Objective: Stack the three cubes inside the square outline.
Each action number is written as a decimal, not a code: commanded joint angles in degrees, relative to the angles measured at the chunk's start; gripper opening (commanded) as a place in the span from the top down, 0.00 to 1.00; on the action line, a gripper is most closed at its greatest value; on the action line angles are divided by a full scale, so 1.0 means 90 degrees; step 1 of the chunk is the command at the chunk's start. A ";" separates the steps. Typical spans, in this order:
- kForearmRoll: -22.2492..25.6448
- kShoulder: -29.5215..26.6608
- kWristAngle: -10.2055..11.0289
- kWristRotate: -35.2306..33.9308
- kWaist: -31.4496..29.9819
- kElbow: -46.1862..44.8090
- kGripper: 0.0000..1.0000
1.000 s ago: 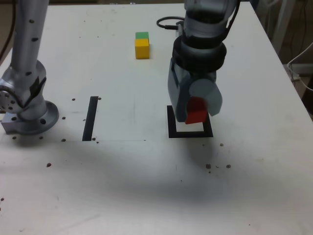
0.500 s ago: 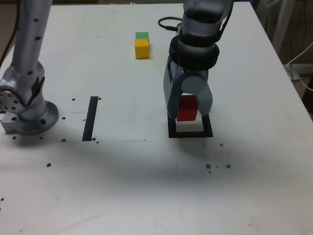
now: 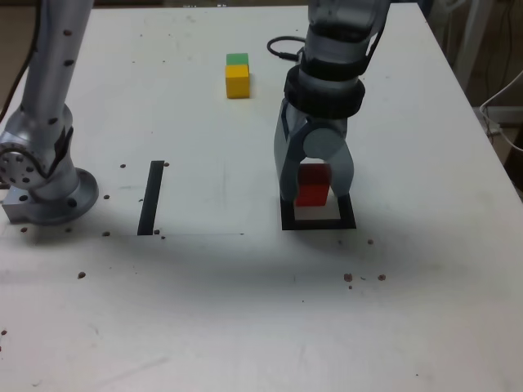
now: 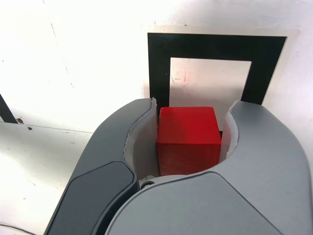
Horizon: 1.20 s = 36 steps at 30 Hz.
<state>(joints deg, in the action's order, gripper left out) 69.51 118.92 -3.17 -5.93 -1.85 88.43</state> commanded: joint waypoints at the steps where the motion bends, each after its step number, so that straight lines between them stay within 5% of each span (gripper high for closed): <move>1: -0.0046 0.0048 -0.0027 0.0046 0.0047 -0.0032 0.80; 19: -0.0385 0.0185 -0.0227 0.0493 0.0347 -0.0113 0.71; 22: -0.0399 0.0182 -0.0248 0.0519 0.0350 -0.0127 0.58; 29: -0.0459 0.0128 -0.0276 0.0590 0.0352 -0.0258 0.06; 36: -0.0483 0.0061 -0.0179 0.0597 0.0352 -0.0315 0.01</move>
<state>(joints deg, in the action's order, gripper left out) 65.28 120.08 -4.99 -0.69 1.20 85.66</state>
